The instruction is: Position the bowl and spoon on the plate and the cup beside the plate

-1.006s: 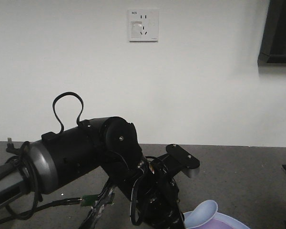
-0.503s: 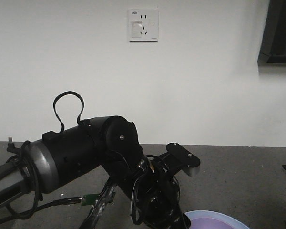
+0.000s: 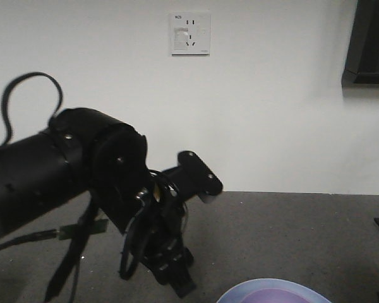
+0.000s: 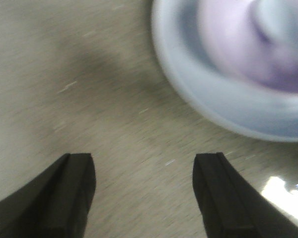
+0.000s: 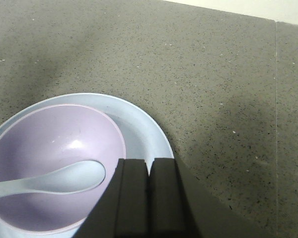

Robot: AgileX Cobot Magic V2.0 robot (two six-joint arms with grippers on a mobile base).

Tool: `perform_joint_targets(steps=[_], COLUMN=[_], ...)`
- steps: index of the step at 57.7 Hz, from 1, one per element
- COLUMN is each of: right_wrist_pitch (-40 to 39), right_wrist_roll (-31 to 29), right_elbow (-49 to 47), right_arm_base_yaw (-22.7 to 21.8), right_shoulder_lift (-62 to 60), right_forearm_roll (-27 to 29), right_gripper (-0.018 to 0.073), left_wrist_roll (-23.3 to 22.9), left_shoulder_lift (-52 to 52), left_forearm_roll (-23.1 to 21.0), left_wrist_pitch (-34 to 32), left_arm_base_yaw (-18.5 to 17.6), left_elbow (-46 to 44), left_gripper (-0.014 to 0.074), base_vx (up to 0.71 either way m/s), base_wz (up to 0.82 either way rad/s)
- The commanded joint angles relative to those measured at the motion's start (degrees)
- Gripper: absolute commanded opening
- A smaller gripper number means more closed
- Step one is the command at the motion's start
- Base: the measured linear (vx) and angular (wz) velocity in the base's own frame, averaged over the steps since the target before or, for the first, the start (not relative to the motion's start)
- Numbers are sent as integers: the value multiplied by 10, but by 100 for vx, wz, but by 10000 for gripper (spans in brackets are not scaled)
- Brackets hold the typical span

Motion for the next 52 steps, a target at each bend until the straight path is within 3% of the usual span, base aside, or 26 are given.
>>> perform_joint_targets(steps=[1, 13, 29, 37, 52], right_wrist_pitch=[-40, -38, -38, -38, -36], right_wrist_roll=[-6, -6, -6, -6, -6], right_elbow=[-16, -16, -16, -16, -16], right_arm_base_yaw=[-1, -1, -1, -1, -1], right_shoulder_lift=[-3, -3, -3, -3, -3], right_forearm_roll=[0, 0, 2, 2, 2], right_gripper=[-8, -8, -8, -8, -8], left_wrist_roll=[-46, -65, -63, -63, -66], left_shoulder_lift=[-61, -146, -218, -218, -218], left_forearm_roll=[51, 50, 54, 53, 53], left_wrist_pitch=[5, 5, 5, -1, -45], left_arm_base_yaw=[19, 106, 242, 280, 320], left_elbow=[-15, 18, 148, 198, 276], left_gripper=[552, 552, 552, 552, 552], base_vx=[0, 0, 0, 0, 0], base_wz=[0, 0, 0, 0, 0])
